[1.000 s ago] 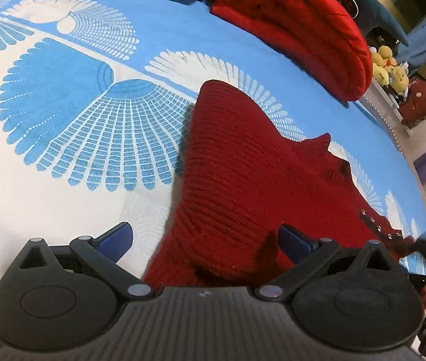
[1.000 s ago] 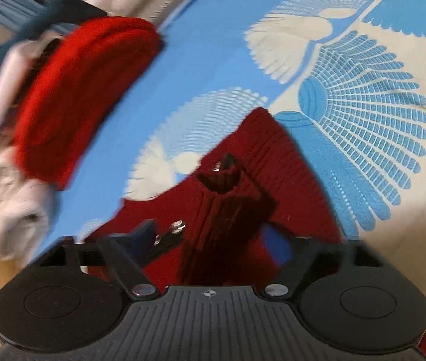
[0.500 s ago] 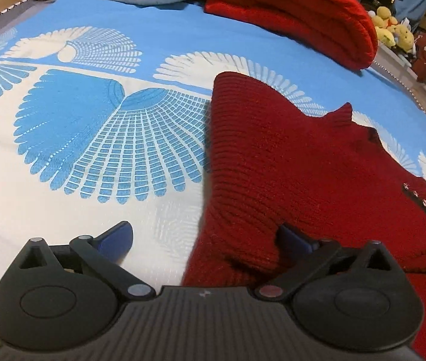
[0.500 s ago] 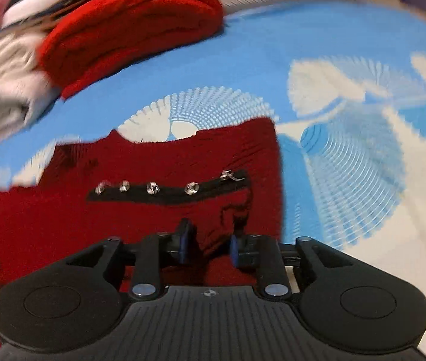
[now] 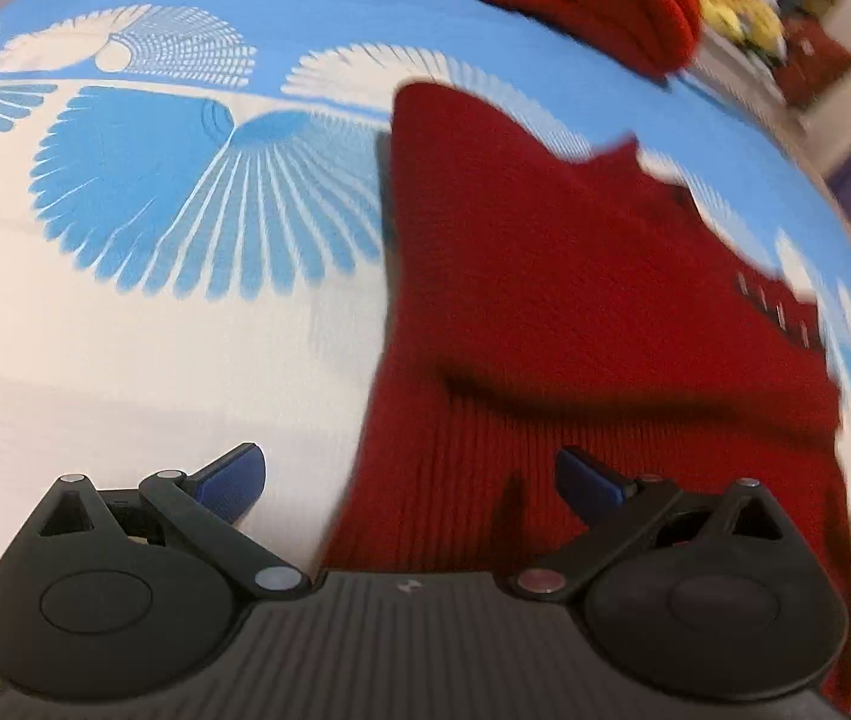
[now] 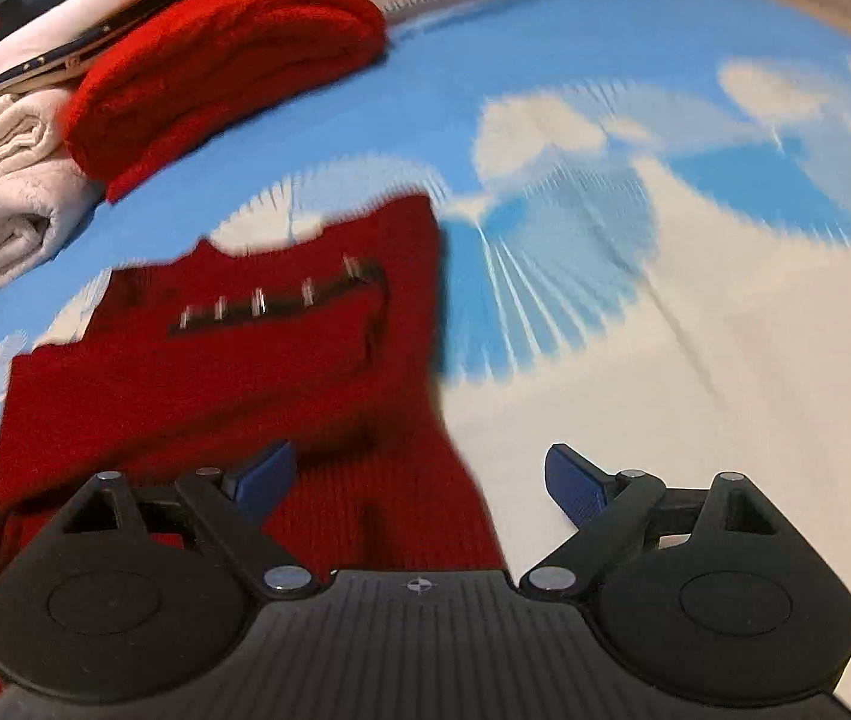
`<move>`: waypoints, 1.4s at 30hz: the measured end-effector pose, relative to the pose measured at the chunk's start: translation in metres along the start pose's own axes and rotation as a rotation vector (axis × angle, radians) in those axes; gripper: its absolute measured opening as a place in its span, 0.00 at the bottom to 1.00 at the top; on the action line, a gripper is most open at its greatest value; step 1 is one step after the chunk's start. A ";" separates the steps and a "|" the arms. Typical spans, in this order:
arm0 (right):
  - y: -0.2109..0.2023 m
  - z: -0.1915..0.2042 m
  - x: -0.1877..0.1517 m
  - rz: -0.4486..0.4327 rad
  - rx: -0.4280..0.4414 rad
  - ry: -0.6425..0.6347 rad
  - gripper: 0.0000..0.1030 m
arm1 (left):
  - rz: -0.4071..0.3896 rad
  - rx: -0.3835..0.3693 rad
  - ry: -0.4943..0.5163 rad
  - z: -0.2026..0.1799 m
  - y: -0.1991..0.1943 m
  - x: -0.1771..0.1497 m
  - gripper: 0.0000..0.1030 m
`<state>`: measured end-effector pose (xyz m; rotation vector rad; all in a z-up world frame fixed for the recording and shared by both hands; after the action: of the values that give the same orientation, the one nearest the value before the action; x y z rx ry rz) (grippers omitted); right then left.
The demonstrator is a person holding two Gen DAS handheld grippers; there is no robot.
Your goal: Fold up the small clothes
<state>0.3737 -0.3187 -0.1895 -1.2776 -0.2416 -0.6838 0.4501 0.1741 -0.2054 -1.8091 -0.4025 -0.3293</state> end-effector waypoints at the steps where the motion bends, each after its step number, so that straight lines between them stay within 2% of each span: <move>1: -0.011 -0.005 -0.012 0.017 0.013 0.003 0.89 | 0.003 0.012 0.031 -0.001 -0.009 -0.011 1.00; 3: -0.033 -0.010 -0.042 0.023 0.028 -0.030 0.89 | 0.010 0.037 0.083 -0.004 -0.027 -0.038 1.00; 6: -0.064 -0.016 -0.087 0.029 0.029 -0.140 0.91 | 0.035 0.043 0.084 -0.005 -0.050 -0.091 1.00; 10: -0.077 -0.029 -0.133 0.141 0.028 -0.255 0.91 | 0.077 0.094 0.064 0.000 -0.064 -0.158 1.00; 12: -0.080 -0.039 -0.149 0.185 0.003 -0.291 0.92 | 0.023 0.152 0.109 -0.003 -0.072 -0.182 1.00; 13: -0.083 -0.043 -0.154 0.169 0.005 -0.309 0.92 | 0.001 0.163 0.118 -0.005 -0.076 -0.191 1.00; 15: -0.091 -0.046 -0.162 0.161 0.000 -0.335 0.93 | -0.036 0.167 0.081 -0.003 -0.085 -0.207 1.00; 18: -0.105 -0.045 -0.175 0.172 0.019 -0.281 0.94 | -0.056 0.154 0.043 -0.003 -0.098 -0.226 1.00; 23: -0.125 -0.037 -0.205 0.149 0.061 -0.269 0.94 | -0.069 0.149 0.076 -0.012 -0.105 -0.243 1.00; 27: -0.129 -0.032 -0.217 0.102 0.052 -0.281 0.95 | -0.084 0.134 0.052 -0.012 -0.107 -0.245 1.00; 35: -0.126 -0.032 -0.218 0.073 0.059 -0.263 0.99 | -0.110 0.070 -0.039 0.000 -0.115 -0.246 1.00; 39: -0.125 -0.030 -0.218 0.069 0.054 -0.261 0.99 | -0.126 0.086 -0.012 -0.001 -0.114 -0.245 1.00; 42: -0.126 -0.037 -0.212 0.070 0.073 -0.194 0.99 | -0.128 0.091 -0.001 0.000 -0.114 -0.246 1.00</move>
<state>0.1259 -0.2978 -0.2119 -1.2774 -0.3747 -0.4873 0.1795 0.1774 -0.2110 -1.6991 -0.5272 -0.3929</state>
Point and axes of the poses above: each gripper's, at about its wrist camera, not at the fingertips, and y roughly the way its jaws point, z to its left, x to its top, the point moved 5 cm from there along y, roughly the way its jaws point, and after that the axes turned 2 degrees about -y, right-handed, at the moved point
